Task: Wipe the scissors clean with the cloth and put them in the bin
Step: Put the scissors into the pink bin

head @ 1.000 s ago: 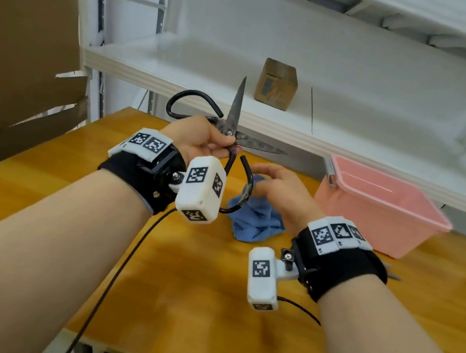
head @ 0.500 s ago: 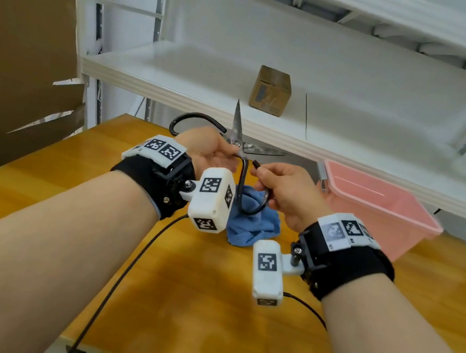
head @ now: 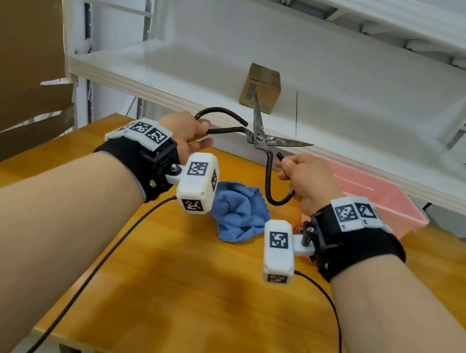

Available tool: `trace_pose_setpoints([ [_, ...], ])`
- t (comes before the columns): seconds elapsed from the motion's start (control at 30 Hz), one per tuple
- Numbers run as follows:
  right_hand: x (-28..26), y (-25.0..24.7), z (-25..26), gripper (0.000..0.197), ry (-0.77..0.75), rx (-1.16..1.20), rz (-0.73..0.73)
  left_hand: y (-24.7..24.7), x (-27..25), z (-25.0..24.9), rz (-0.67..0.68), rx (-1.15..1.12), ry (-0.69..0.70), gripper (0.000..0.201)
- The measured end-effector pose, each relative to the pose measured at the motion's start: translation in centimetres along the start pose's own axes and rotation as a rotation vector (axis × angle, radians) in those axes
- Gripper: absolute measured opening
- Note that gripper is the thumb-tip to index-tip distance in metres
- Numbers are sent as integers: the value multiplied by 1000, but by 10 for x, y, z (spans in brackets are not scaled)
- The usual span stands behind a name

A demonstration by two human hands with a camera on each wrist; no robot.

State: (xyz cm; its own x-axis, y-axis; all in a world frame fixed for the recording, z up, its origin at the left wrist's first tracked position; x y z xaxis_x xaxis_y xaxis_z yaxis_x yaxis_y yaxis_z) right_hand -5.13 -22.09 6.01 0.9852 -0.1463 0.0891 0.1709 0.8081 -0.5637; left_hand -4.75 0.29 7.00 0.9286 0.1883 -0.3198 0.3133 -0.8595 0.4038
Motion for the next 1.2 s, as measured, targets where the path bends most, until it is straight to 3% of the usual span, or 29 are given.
trace_pose_setpoints([
  [0.17,1,7,-4,25,73,102,-51,10,0,7,83,66,-55,18],
  [0.3,2,19,8,13,154,302,-30,30,-10,26,213,123,-109,24],
  [0.5,2,18,11,10,161,362,-21,38,-11,29,409,79,-189,16],
  [0.7,-6,17,7,15,153,372,81,42,-13,32,344,6,-136,28],
  [0.77,-3,13,7,19,48,92,-25,43,-12,32,328,7,-150,27],
  [0.83,-1,7,12,28,-150,-219,-161,44,-13,28,323,42,-140,26],
  [0.9,1,4,20,41,-371,-411,-164,46,-14,22,341,86,-121,26],
  [1.0,5,3,27,46,-572,-630,-129,51,-15,12,388,136,-110,23],
  [1.2,14,-12,38,33,-800,-890,-211,75,-22,-10,524,260,-45,31],
])
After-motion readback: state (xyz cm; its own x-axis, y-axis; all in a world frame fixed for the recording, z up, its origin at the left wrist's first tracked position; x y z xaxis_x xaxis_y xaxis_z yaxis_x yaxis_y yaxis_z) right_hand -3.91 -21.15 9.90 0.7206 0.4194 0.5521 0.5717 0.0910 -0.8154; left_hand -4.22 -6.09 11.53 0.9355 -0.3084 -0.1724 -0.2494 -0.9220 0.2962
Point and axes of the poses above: each hand's wrist, its own x-axis towards the middle knuckle, its own y-axis out of the palm, z = x × y, the point moved 1 cm from there along x, towards the middle knuckle, and after that the axes turned 10 degrees about -x, right-handed, at the moved point
